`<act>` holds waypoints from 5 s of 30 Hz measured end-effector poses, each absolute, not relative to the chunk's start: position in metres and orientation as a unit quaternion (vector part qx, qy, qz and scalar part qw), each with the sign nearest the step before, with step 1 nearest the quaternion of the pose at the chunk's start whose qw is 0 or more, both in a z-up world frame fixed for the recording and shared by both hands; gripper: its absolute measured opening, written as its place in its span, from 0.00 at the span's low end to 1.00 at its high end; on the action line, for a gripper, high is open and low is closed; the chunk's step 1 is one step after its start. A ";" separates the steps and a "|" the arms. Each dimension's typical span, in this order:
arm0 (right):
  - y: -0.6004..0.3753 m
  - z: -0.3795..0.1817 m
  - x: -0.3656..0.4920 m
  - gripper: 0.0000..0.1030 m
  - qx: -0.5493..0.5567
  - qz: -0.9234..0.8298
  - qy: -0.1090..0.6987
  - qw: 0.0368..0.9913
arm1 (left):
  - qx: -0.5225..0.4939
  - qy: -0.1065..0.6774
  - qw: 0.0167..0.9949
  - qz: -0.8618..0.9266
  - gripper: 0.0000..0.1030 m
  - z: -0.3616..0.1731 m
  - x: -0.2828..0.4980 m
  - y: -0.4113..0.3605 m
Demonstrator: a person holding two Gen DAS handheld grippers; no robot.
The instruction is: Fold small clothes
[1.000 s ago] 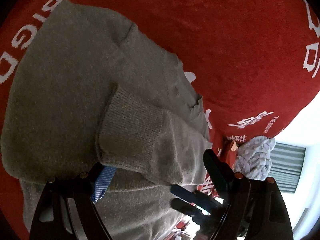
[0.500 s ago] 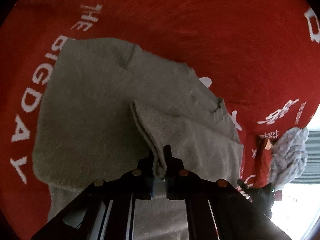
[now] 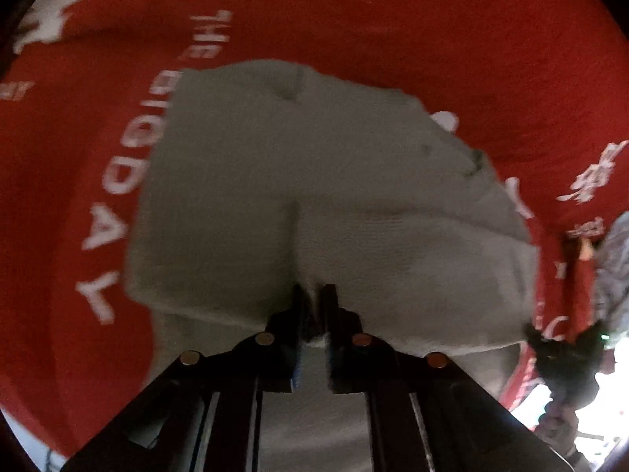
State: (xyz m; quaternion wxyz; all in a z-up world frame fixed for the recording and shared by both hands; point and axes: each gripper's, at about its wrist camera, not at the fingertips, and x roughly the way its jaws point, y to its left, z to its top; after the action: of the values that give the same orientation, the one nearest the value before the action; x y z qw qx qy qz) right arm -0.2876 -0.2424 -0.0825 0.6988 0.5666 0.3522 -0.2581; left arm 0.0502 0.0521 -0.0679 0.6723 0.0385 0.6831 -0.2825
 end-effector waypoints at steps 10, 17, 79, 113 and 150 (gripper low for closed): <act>-0.247 -0.037 -0.301 0.13 0.498 -0.289 0.367 0.730 | 0.091 0.623 0.723 -0.285 0.55 -0.022 0.053 0.045; -0.301 -0.074 -0.259 0.23 0.523 -0.286 0.382 0.706 | 0.128 0.634 0.704 -0.293 0.55 -0.054 0.042 0.000; -0.187 -0.030 -0.305 0.43 0.469 -0.176 0.497 0.709 | 0.234 0.656 0.672 -0.251 0.79 -0.007 -0.117 0.005; -0.074 -0.050 -0.329 0.79 0.453 -0.105 0.521 0.716 | 0.165 0.694 0.662 -0.229 1.00 -0.039 -0.163 0.192; -0.071 -0.048 -0.343 0.06 0.604 -0.046 0.337 0.720 | -0.028 0.658 0.651 -0.377 0.12 -0.007 -0.109 0.191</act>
State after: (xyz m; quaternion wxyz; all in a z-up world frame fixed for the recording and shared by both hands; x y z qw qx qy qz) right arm -0.3426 -0.0706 -0.0476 0.7205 0.6043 0.3371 -0.0459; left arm -0.1091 0.1910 -0.0074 0.6507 -0.0281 0.6585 -0.3771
